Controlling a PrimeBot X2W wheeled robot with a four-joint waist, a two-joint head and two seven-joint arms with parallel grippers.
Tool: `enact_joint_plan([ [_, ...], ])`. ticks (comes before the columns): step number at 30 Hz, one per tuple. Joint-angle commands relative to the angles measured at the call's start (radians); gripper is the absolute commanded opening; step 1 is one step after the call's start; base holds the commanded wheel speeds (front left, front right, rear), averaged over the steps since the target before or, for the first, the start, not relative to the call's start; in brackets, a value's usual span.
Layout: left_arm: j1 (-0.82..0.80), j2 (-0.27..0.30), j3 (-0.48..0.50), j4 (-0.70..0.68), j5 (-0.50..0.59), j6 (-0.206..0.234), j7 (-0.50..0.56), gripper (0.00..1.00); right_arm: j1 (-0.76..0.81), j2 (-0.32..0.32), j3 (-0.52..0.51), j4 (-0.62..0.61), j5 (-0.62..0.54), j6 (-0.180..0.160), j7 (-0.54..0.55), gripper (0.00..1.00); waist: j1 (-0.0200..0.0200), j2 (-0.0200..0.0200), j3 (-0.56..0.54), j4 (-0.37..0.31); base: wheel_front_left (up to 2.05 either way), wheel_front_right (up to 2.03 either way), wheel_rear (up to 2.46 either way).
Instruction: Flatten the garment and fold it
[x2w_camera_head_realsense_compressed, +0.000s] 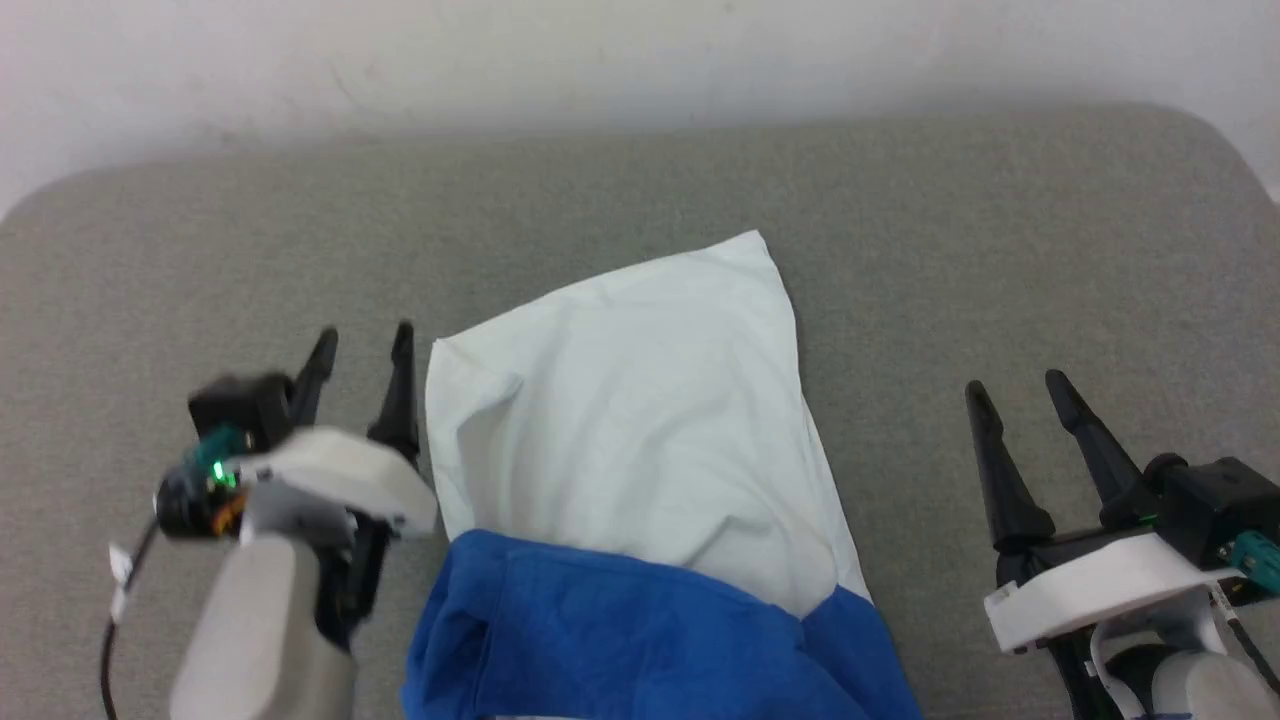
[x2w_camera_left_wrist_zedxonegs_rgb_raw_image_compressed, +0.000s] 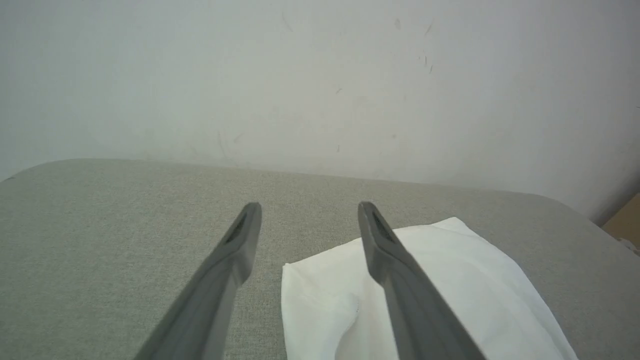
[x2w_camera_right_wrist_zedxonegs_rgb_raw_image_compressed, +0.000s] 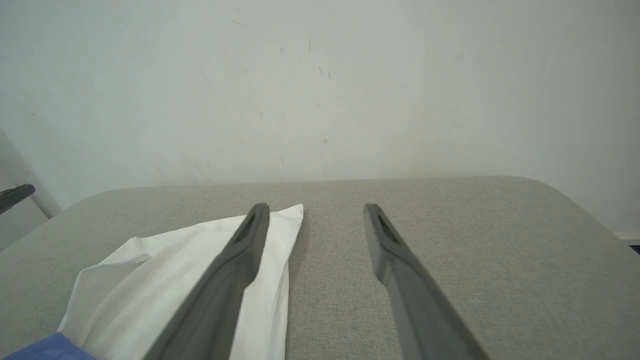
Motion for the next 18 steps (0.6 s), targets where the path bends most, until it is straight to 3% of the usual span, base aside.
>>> enact_joint_plan([
  [1, -0.078, 0.025, -0.005, 0.04, -0.011, -0.022, 0.042, 1.0, 0.002, 0.005, 0.003, -0.019, -0.003, -0.001, 0.008, 1.0, 0.0, 0.0, 0.08, -0.037, 0.0, 0.0, 0.0],
  [9, -0.335, 0.119, -0.043, 0.3, -0.064, -0.084, 0.365, 1.0, -0.045, 0.009, 0.033, -0.027, 0.02, -0.001, 0.001, 1.0, 0.0, 0.0, 0.182, -0.091, 0.0, 0.0, 0.0],
  [18, -0.425, 0.18, -0.132, 0.497, -0.132, -0.109, 0.744, 1.0, -0.082, 0.009, 0.044, 0.02, 0.047, -0.001, -0.017, 1.0, 0.0, 0.0, 0.236, -0.126, 0.0, 0.0, 0.0],
])
